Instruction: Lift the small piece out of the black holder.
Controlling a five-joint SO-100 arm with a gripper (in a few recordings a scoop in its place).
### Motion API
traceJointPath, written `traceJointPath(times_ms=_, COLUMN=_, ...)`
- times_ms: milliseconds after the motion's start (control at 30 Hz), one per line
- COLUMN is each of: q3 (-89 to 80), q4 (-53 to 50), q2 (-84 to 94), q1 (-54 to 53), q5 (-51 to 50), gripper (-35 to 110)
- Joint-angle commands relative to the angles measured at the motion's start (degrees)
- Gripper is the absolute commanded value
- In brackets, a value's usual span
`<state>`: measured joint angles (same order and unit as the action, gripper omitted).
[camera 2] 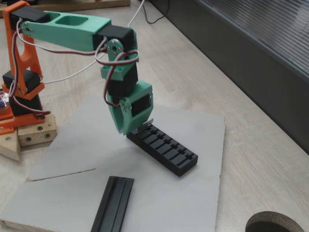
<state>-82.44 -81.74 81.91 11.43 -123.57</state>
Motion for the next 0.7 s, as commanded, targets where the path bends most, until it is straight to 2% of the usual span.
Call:
traceJointPath(times_ms=0, q3=0.97, q4=-0.79, q2=4.57, q1=0.26, q5=0.18, gripper=4)
traceJointPath(times_ms=667, q3=0.97, q4=-0.88, q2=14.94, q1=0.26, q5=-0.26, gripper=4)
